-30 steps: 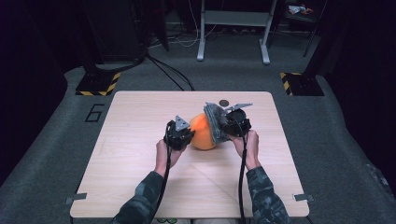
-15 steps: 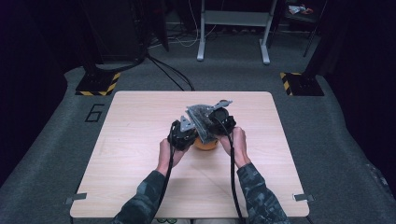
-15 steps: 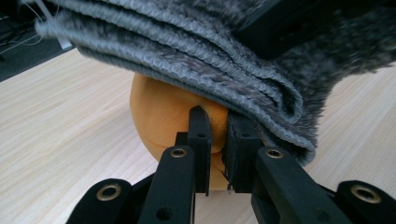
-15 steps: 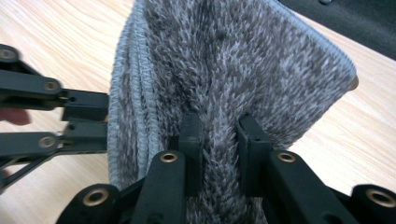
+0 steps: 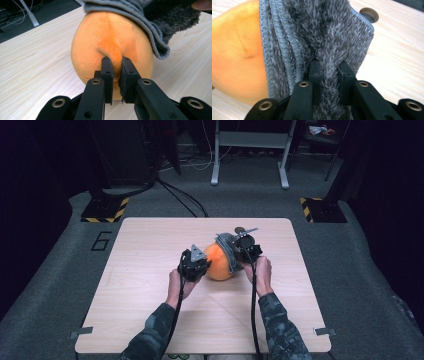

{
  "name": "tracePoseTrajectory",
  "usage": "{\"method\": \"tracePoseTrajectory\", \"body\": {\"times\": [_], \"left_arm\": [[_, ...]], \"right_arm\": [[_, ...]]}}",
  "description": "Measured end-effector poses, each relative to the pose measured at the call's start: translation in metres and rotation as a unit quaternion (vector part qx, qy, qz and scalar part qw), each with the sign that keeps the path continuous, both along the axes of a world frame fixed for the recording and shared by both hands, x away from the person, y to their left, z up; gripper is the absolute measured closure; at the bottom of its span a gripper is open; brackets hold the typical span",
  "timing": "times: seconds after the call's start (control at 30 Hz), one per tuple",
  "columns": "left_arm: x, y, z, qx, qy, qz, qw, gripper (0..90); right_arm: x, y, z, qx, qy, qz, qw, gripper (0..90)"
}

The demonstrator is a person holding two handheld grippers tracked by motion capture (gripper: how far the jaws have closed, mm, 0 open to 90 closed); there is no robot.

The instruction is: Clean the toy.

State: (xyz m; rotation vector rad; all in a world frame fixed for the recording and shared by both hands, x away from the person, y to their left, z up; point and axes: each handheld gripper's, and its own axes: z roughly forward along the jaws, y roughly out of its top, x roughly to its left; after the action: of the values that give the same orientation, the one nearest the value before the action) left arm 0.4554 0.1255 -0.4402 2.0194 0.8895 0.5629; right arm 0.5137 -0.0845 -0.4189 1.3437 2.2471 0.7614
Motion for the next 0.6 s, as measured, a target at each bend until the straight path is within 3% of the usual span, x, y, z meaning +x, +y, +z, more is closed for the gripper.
{"method": "tracePoseTrajectory", "body": {"times": [0.13,0.27,0.47,0.6], "left_arm": [[0.001,0.0,0.0,0.003,-0.003,-0.002,1.0,82.3],[0.001,-0.001,0.0,0.002,-0.003,-0.004,1.0,82.2],[0.0,-0.004,0.001,0.005,-0.005,-0.009,0.9999,82.1],[-0.001,-0.005,0.001,0.006,-0.008,-0.014,0.9999,82.1]], "right_arm": [[-0.005,-0.005,0.007,0.023,-0.01,0.002,0.9997,76.7],[-0.016,0.001,0.024,0.049,-0.03,0.033,0.9978,76.6],[-0.03,0.026,0.041,0.061,-0.044,0.083,0.9937,76.4],[-0.032,0.039,0.039,0.059,-0.031,0.103,0.9924,76.4]]}}
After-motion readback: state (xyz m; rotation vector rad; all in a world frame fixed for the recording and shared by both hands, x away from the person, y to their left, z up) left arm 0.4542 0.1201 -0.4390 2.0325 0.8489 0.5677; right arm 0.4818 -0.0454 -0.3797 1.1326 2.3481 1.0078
